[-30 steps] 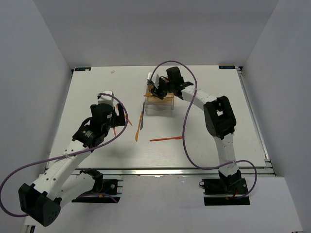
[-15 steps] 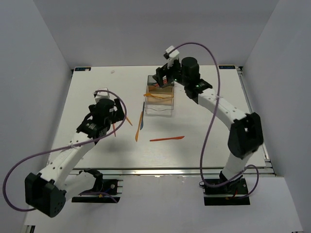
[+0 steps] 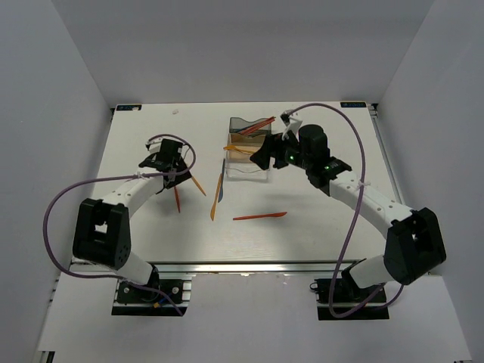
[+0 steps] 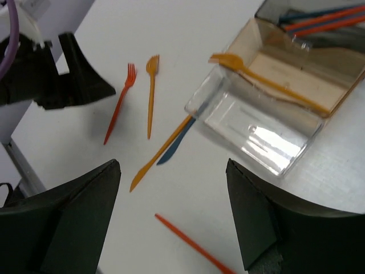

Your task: Sort the eating utensils into containers

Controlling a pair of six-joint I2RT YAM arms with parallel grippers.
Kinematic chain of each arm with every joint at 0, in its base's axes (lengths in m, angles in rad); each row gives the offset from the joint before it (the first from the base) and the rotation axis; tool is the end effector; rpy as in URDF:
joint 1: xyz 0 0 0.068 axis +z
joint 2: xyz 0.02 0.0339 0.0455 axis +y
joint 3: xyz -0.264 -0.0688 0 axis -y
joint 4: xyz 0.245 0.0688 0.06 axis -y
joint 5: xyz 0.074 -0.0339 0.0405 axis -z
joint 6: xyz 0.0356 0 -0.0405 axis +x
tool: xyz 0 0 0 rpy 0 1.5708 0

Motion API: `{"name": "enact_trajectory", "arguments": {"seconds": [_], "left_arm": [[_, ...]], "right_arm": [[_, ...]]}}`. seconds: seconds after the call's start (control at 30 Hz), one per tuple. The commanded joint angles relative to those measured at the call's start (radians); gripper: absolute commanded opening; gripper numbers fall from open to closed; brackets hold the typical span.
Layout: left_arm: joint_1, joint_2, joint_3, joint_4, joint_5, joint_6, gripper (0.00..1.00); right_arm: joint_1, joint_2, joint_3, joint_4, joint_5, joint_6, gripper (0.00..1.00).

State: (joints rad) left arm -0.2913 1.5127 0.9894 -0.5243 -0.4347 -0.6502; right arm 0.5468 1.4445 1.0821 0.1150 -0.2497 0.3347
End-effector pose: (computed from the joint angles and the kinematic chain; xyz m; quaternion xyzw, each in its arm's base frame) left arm 0.2916 -0.0718 0.2145 -0.2232 0.9182 0.0711 0.3195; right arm 0.2878 0.1855 0.3181 -0.1589 0.7703 0.3490 0.5095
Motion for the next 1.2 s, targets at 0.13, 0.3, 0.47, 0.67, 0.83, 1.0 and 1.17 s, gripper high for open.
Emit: {"name": "enact_trajectory", "arguments": {"seconds": [0.13,0.3,0.47,0.67,0.83,1.0,1.17], "left_arm": [[0.096,0.144,0.083,0.078,0.198,0.089,0.72],[0.115,0.216,0.068,0.081,0.179,0.064,0.55],[0.115,0.228,0.023,0.075,0.136,0.046,0.45],[0.115,0.247,-0.02,0.084,0.136,0.02,0.11],[0.115,0.138,-0.083,0.102,0.12,0.012,0.0],[0.09,-0.207,-0.253,0.382,0.417,0.032,0.0],[0.02,-0.475,-0.443,0.67,0.709,0.008,0.0]], "right_arm": [[0.034,-0.118,-0.097,0.028,-0.042,0.066,0.79],[0.065,-0.114,-0.097,0.02,-0.045,0.052,0.79],[0.073,-0.102,-0.099,0.029,-0.043,0.052,0.78],[0.074,-0.105,-0.126,0.093,-0.091,0.082,0.83],[0.074,-0.088,-0.2,0.317,-0.273,0.148,0.89],[0.081,0.005,-0.195,0.443,-0.317,0.32,0.89],[0.137,0.034,-0.171,0.413,-0.084,0.449,0.86]]}}
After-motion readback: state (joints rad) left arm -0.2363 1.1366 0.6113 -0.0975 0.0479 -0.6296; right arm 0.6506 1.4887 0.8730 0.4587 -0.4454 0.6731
